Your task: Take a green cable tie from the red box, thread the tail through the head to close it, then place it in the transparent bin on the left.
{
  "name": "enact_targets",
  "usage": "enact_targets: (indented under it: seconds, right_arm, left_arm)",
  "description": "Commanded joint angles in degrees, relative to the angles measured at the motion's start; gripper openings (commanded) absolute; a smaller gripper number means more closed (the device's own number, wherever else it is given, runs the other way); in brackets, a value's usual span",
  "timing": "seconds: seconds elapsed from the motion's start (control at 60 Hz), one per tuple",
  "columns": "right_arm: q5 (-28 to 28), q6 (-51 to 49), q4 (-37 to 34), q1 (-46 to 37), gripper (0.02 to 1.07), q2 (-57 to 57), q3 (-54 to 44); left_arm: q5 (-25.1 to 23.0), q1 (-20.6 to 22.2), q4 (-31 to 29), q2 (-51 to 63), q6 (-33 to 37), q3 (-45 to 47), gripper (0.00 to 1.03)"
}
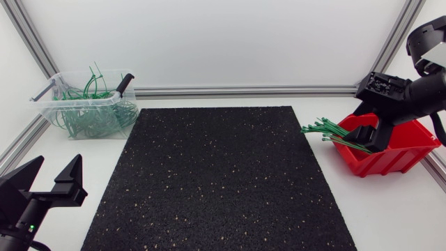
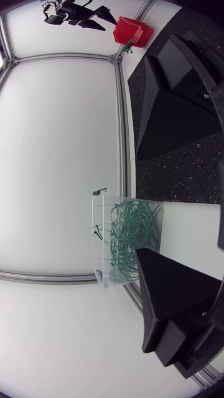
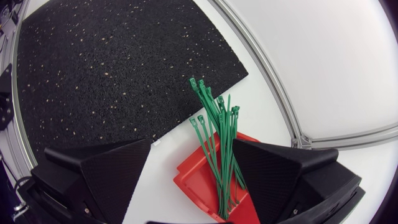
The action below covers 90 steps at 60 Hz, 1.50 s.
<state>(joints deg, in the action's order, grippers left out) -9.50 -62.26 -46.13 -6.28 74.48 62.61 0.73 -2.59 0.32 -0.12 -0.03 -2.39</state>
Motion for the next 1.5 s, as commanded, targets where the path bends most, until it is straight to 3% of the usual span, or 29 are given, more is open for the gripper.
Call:
enact_targets:
  seconds: [0.0, 0.217, 0.317, 0.483, 0.717, 0.85, 0.933, 1.033, 1.1, 1.483]
  right_arm:
    - [-0.6, -7.6, -0.7, -1.3, 0.96, 1.5, -2.4]
    - [-3.2, -18.7, 0.4, -4.2, 0.95, 3.1, -6.4]
    - [-4.2, -21.0, 1.0, -4.4, 0.87, 4.1, -7.1]
    - [-4.2, -21.7, 7.0, -4.4, 0.85, 7.3, -7.9]
    - [-4.0, -21.8, 10.3, -4.2, 0.61, 12.5, -6.2]
    - [-3.6, -21.8, 11.8, -4.1, 0.6, 14.0, -5.4]
    - [-3.6, -21.9, 12.2, -3.8, 0.52, 14.6, -5.0]
    - [-3.2, -21.8, 12.7, -3.2, 0.51, 15.5, -4.6]
    - [-2.9, -21.7, 13.8, -2.8, 0.45, 16.0, -4.6]
    - [-1.7, -21.3, 16.2, -2.2, 0.44, 18.1, -3.2]
  left_arm:
    - [0.4, -0.5, -1.0, -0.6, -0.2, 2.3, 0.99]
    - [0.4, -0.6, -1.0, -0.6, -0.2, 2.3, 0.99]
    - [0.4, -0.5, -1.0, -0.6, -0.2, 2.3, 0.99]
    - [0.4, -0.5, -1.1, -0.6, -0.2, 2.3, 0.99]
    - [0.4, -0.4, -1.1, -0.6, -0.2, 2.3, 0.99]
    - [0.3, -0.4, -1.2, -0.5, -0.2, 2.3, 0.99]
    - [0.3, -0.3, -1.2, -0.5, -0.2, 2.3, 0.99]
    - [0.3, -0.3, -1.2, -0.5, -0.2, 2.3, 0.99]
    - [0.3, -0.3, -1.2, -0.6, -0.2, 2.3, 0.99]
    - [0.3, -0.2, -1.3, -0.6, -0.2, 2.2, 0.99]
